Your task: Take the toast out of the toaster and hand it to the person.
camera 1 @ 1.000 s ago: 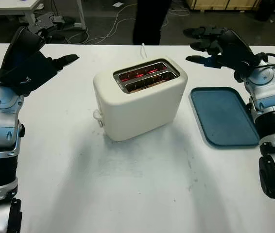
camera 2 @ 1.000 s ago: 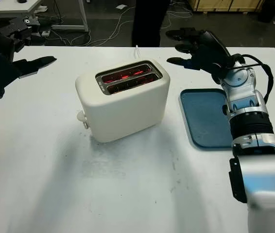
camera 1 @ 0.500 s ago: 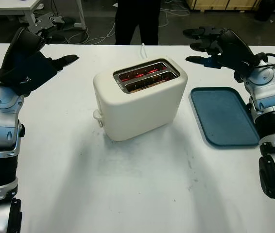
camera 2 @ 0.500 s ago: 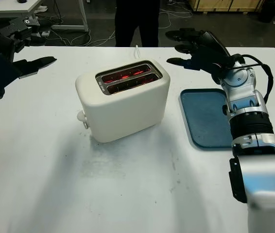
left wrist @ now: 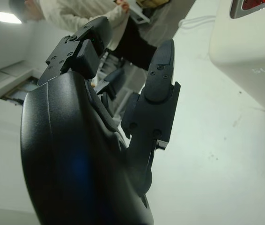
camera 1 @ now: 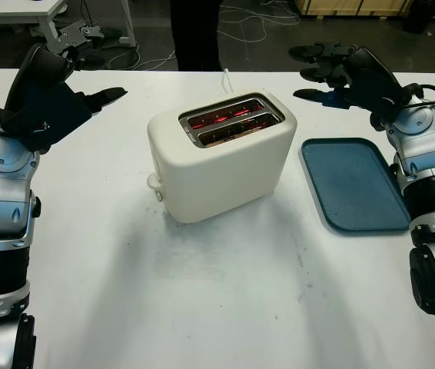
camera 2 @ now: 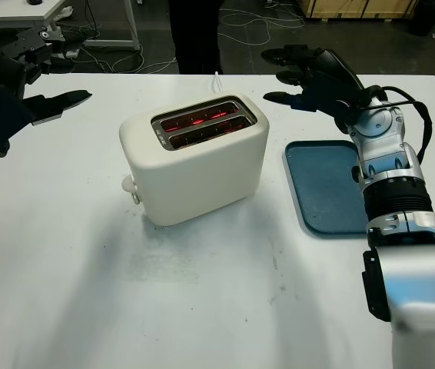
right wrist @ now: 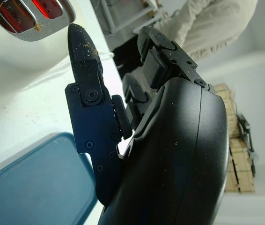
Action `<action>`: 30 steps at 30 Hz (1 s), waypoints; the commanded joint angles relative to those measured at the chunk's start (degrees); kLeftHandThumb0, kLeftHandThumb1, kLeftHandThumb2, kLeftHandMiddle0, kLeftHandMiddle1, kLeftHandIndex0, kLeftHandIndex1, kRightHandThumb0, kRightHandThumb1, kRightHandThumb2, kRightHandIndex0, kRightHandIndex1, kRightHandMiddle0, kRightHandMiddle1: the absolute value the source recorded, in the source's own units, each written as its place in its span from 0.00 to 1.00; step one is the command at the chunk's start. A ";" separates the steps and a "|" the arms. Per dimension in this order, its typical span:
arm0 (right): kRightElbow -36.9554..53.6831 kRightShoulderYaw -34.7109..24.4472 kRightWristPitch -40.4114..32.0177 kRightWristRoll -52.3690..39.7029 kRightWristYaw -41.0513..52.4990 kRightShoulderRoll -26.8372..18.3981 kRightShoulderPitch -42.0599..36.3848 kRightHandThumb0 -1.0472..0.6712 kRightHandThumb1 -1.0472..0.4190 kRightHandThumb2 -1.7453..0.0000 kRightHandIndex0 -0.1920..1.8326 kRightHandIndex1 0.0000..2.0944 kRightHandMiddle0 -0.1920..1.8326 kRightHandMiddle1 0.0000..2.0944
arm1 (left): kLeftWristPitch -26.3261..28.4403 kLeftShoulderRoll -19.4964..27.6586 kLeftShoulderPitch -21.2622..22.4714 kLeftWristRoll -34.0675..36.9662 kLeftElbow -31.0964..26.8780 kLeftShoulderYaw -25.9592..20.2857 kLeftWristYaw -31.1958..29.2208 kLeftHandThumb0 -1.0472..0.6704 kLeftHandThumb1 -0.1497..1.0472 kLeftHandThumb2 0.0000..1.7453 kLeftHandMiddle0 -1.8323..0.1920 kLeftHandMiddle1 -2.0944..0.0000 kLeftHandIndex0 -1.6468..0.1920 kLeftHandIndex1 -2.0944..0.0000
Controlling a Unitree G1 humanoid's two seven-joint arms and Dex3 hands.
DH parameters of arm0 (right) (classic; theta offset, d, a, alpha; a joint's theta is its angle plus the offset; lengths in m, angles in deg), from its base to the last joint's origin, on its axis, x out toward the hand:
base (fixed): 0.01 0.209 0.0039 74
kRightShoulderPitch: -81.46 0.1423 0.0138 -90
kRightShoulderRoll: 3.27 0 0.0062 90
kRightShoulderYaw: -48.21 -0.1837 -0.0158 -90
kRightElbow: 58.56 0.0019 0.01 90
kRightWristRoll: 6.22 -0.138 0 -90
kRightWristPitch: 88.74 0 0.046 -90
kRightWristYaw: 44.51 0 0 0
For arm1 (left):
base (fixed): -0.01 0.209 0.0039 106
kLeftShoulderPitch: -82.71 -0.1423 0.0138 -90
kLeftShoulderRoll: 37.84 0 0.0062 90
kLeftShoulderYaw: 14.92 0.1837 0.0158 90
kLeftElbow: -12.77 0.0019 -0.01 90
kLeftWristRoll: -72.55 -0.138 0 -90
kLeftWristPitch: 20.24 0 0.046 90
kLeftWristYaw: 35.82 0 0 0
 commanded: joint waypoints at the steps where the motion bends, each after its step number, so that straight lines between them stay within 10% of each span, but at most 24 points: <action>1: -0.20 -0.07 0.87 -0.20 0.07 -0.14 0.41 0.28 0.09 0.94 0.36 0.00 0.35 0.00 | -0.13 0.17 0.22 0.10 -0.11 0.17 -0.39 0.44 0.89 0.02 0.88 0.52 0.75 0.76; 30: 0.73 -0.37 0.00 -0.79 0.34 0.15 -0.07 0.29 0.09 0.95 0.36 0.00 0.34 0.00 | -0.24 0.13 0.01 -0.47 -0.36 0.20 -0.09 0.44 0.89 0.02 0.87 0.52 0.75 0.75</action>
